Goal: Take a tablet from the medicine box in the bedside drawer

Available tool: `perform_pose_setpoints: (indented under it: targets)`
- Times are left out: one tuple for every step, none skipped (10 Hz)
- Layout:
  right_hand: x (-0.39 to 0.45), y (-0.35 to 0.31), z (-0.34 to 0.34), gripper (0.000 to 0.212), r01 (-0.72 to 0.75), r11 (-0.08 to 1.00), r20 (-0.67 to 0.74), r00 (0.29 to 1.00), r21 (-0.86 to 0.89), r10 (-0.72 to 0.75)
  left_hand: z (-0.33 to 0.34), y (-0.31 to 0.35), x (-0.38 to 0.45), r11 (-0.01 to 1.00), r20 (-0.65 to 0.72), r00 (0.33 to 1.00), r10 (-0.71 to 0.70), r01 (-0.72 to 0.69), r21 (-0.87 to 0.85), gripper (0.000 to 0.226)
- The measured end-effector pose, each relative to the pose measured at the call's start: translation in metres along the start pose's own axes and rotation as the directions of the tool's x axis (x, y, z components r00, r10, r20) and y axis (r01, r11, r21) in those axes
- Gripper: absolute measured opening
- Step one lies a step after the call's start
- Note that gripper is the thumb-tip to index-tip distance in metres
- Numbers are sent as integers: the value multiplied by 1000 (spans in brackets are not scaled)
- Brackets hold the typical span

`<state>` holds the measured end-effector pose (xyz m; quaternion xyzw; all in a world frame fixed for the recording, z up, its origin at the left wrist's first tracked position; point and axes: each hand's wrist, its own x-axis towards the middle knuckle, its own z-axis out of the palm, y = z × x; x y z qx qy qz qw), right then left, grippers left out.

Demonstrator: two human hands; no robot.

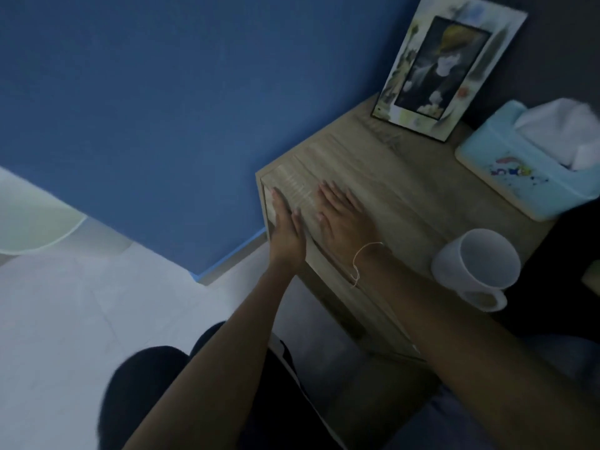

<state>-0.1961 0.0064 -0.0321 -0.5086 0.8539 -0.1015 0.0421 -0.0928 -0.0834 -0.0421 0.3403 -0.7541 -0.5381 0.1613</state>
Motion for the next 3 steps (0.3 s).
perform_pose_setpoints:
  targets:
    - [0, -1, -1, 58, -33, 999, 69, 997, -29, 35, -6, 2, 0, 999, 47, 998, -44, 44, 19, 61]
    - [4, -12, -17, 56, -58, 990, 239, 967, -127, 87, -30, 24, -7, 988, 146, 980, -134, 120, 102, 61]
    - [11, -17, -36, 56, -68, 987, 366, 923, -148, 118, -56, 50, -3, 966, 174, 975, -136, 92, 240, 57]
